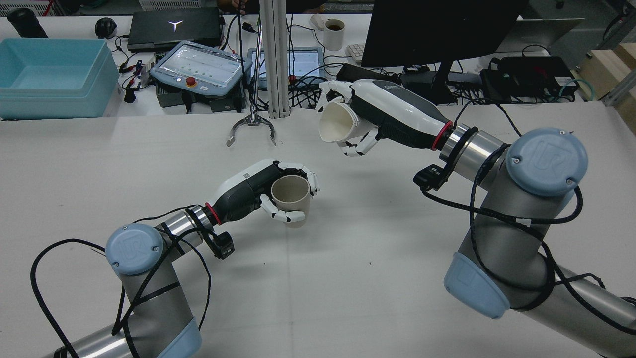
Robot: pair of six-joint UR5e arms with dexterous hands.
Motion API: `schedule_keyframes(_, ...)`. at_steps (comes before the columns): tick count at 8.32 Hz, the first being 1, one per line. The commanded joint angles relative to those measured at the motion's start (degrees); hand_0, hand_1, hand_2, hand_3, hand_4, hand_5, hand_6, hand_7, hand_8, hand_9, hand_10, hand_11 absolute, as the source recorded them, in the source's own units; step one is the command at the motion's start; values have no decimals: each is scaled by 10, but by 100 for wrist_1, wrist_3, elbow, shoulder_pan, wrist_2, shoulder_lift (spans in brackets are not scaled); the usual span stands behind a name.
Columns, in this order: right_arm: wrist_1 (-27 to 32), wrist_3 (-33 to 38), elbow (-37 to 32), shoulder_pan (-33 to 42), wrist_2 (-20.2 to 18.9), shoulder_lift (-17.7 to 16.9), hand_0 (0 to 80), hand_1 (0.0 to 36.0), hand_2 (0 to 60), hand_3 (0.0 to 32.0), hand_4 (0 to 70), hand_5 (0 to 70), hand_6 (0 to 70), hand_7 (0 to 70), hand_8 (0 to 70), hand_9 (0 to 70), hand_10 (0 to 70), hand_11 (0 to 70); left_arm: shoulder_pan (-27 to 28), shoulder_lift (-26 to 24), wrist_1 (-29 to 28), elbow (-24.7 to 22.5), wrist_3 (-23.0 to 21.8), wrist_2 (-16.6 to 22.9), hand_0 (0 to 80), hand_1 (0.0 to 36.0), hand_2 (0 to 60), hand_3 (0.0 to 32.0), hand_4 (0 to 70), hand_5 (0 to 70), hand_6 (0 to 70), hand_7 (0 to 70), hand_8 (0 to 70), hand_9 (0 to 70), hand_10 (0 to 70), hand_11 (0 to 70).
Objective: Pour water
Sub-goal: 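Tilt the white cup with the right hand over the beige cup, then turn the white cup upright and withdraw both hands apart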
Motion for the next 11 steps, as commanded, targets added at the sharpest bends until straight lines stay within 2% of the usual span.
schedule_keyframes(1,-223,5,62,-7,-100,-68,520,360,600,0,115,700,271,271,116,125,326,495,-92,-8,2,13,-11,9,552,280,600,0,505,700,397,400,339,426,272,407)
schedule_keyframes(2,-214,40,10,63,-65,-182,521,360,600,0,107,689,270,264,117,127,332,502,-127,-8,20,-40,-29,9,553,281,600,0,506,700,397,400,339,426,272,407)
schedule_keyframes(3,-66,379,-17,290,249,-435,519,360,600,0,108,691,273,270,119,132,335,506,-240,18,29,-49,-46,17,554,281,600,0,506,700,394,399,336,423,269,404)
schedule_keyframes(4,387,1209,-26,327,809,-803,507,360,600,0,89,635,268,249,121,132,336,506,-589,218,72,-66,-290,26,556,278,588,0,507,700,386,394,331,419,265,399)
schedule_keyframes(5,992,1609,-34,545,1066,-1164,480,360,600,0,40,501,270,189,146,148,377,555,-923,803,64,-267,-571,18,558,274,568,0,509,700,380,386,327,415,263,396)
schedule_keyframes(6,1434,1918,-148,791,1217,-1419,470,360,600,0,4,438,253,152,151,142,386,566,-1292,1296,55,-530,-644,26,565,273,550,0,503,700,375,382,324,412,263,396)
schedule_keyframes(7,1829,2791,-601,889,1514,-1587,466,360,600,0,17,434,262,140,168,142,409,595,-1592,1832,-119,-576,-679,26,566,273,547,0,501,700,375,380,323,411,263,396)
schedule_keyframes(8,2034,3800,-1015,855,1935,-1641,461,352,600,0,9,374,254,121,183,160,415,603,-1804,2333,-364,-576,-714,26,560,270,548,0,495,700,374,377,324,413,264,398)
schedule_keyframes(9,2044,4002,-1088,942,2000,-1668,460,334,600,0,0,336,239,109,185,158,398,578,-1971,2626,-549,-559,-715,18,551,260,532,0,494,700,374,370,329,417,268,402)
schedule_keyframes(10,2053,4065,-1115,1047,2053,-1773,461,338,600,0,4,365,254,149,186,158,382,557,-2068,2890,-708,-506,-689,18,558,254,500,0,498,699,374,369,330,416,269,403)
schedule_keyframes(11,2071,4135,-1116,1074,2071,-1852,460,341,600,0,0,361,249,144,182,147,375,549,-2122,3292,-944,-471,-558,-139,559,253,490,0,494,697,372,368,329,415,268,402)
